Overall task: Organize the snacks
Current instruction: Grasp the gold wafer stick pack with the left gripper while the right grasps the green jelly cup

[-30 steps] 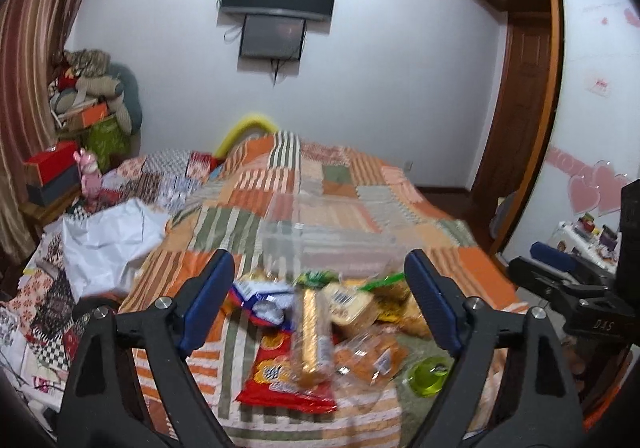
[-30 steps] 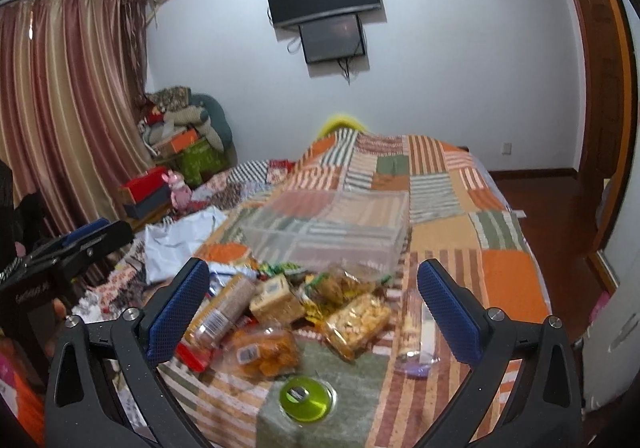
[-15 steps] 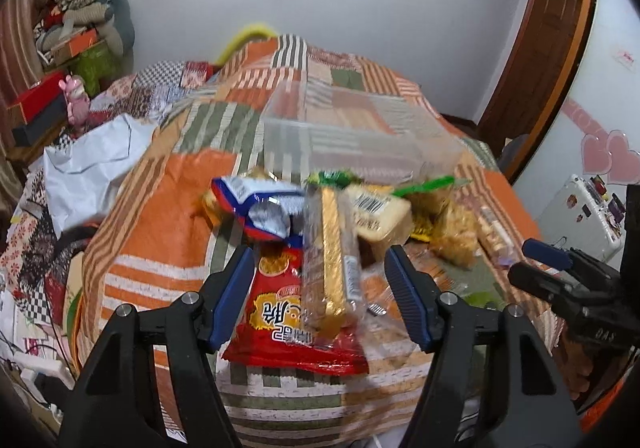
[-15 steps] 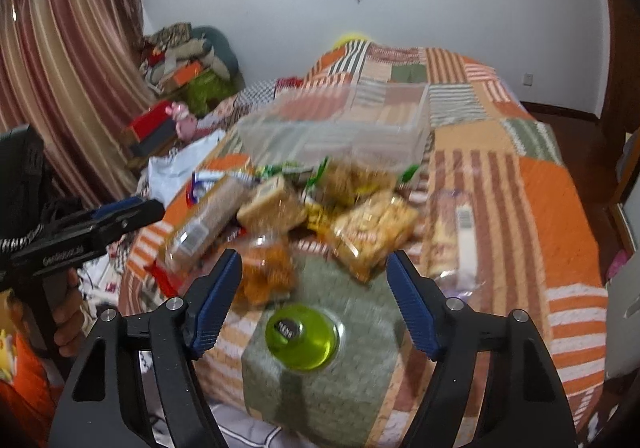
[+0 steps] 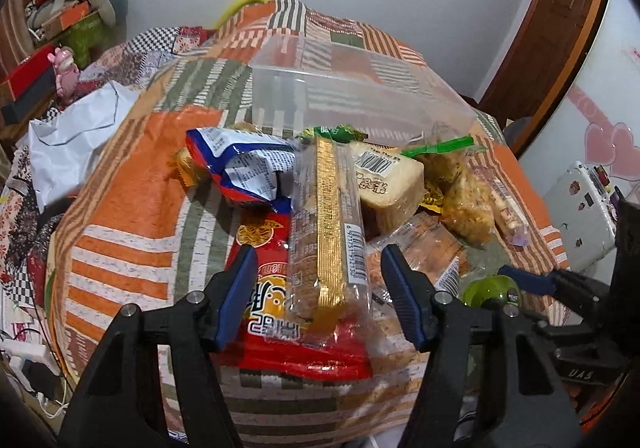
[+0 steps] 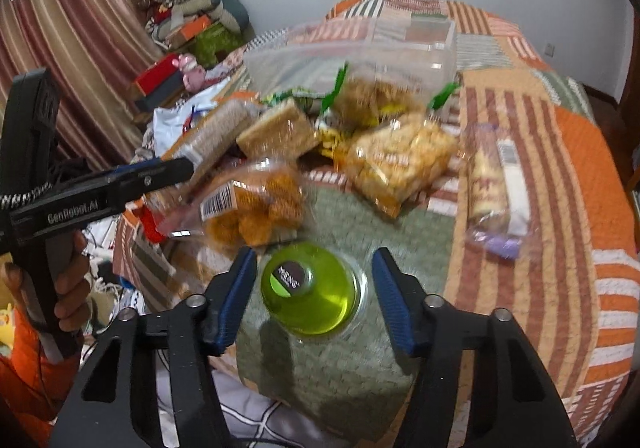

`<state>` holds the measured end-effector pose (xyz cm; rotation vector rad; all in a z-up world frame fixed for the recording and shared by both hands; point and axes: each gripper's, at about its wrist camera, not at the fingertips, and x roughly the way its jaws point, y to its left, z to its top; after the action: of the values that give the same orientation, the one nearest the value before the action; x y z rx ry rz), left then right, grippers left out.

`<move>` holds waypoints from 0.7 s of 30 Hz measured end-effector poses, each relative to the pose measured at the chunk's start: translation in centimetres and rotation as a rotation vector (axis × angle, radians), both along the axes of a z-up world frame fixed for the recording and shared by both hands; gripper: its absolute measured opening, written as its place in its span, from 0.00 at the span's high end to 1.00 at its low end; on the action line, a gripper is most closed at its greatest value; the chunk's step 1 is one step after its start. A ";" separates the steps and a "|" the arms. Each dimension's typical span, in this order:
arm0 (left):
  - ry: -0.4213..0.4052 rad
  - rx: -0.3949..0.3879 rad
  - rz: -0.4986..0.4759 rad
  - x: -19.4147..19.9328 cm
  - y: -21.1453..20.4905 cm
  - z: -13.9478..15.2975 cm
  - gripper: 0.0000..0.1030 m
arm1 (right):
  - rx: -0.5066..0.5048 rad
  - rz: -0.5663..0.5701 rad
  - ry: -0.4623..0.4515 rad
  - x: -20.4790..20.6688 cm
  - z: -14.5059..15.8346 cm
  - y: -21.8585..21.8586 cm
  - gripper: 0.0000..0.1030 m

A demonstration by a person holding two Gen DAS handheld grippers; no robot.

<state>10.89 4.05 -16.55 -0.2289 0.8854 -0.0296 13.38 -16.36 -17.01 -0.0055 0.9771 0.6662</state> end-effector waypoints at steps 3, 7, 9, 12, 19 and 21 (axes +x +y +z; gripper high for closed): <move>0.009 0.004 0.000 0.6 0.0 -0.3 0.38 | 0.017 0.005 0.015 0.2 -0.2 -0.2 0.52; 0.022 0.000 -0.001 1.4 -0.2 -0.8 0.40 | 0.012 -0.012 -0.010 0.1 0.2 -0.3 0.54; 0.026 0.008 -0.004 1.8 -0.3 -1.1 0.42 | 0.015 -0.023 -0.017 0.1 0.3 -0.5 0.54; 0.023 0.034 -0.005 2.1 -0.5 -1.3 0.44 | 0.025 -0.045 -0.028 0.3 0.5 -0.8 0.58; 0.001 0.075 -0.023 2.4 -1.2 -1.7 0.64 | 0.035 -0.083 -0.036 0.8 0.6 -1.1 0.58; -0.004 0.081 -0.025 2.4 -1.3 -1.6 0.64 | 0.037 -0.090 -0.037 0.8 0.6 -1.2 0.58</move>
<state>13.29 2.74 -18.17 -0.1423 0.8835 -0.0174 14.21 -17.58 -16.41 0.0583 0.9237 0.5996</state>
